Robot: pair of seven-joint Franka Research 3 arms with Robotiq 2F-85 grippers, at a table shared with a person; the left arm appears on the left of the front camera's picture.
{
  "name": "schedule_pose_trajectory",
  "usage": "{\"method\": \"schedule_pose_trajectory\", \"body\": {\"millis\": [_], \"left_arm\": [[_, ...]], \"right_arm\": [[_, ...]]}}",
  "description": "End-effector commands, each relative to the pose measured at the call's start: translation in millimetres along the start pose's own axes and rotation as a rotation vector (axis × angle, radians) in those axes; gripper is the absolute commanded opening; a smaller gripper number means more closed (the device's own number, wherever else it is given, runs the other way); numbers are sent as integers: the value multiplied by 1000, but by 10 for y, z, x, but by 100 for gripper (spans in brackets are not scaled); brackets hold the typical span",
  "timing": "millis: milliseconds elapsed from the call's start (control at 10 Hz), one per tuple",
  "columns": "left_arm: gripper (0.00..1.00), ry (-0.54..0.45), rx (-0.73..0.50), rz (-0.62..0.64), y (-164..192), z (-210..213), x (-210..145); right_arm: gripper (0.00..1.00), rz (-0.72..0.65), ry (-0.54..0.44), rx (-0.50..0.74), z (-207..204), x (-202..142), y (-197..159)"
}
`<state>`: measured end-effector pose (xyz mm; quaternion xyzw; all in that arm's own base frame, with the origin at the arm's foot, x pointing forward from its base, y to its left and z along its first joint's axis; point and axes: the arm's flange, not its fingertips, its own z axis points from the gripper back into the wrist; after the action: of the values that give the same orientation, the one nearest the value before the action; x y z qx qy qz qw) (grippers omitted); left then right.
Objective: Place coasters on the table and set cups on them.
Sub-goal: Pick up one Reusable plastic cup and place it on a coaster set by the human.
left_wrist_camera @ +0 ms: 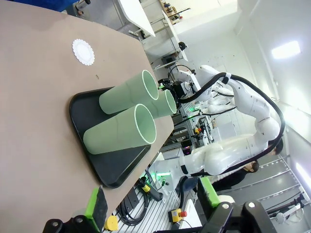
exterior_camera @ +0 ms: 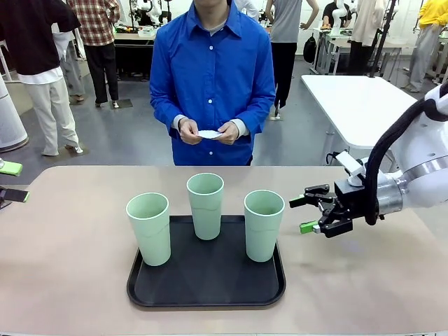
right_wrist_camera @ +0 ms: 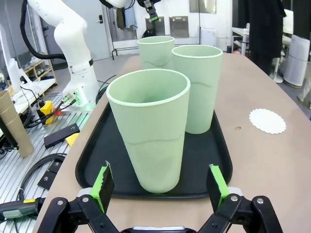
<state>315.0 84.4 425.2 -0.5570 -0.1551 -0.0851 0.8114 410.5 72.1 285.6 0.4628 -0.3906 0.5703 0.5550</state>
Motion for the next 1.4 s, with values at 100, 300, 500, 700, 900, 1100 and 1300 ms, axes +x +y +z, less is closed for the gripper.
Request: {"method": "schedule_pose_trajectory", "body": {"millis": [100, 300, 500, 700, 900, 1100, 1300], "left_arm": [[100, -7, -11, -6, -4, 7, 2], [100, -7, -11, -6, -4, 7, 2], [100, -7, -11, -6, -4, 7, 2], [100, -7, -11, -6, -4, 7, 2], [100, -7, -11, -6, -4, 7, 2], [100, -7, -11, -6, -4, 7, 2], [100, -7, -11, -6, -4, 7, 2]], "right_arm": [[100, 43, -11, 26, -217, -53, -166], [100, 38, -11, 52, -313, -99, -230], [100, 52, -11, 89, -418, -144, -263], [100, 46, -8, 122, -492, -173, -292], [100, 44, 1, 151, -540, -184, -276], [100, 47, 3, 173, -608, -182, -246], [100, 55, 13, 184, -694, -187, -263]]}}
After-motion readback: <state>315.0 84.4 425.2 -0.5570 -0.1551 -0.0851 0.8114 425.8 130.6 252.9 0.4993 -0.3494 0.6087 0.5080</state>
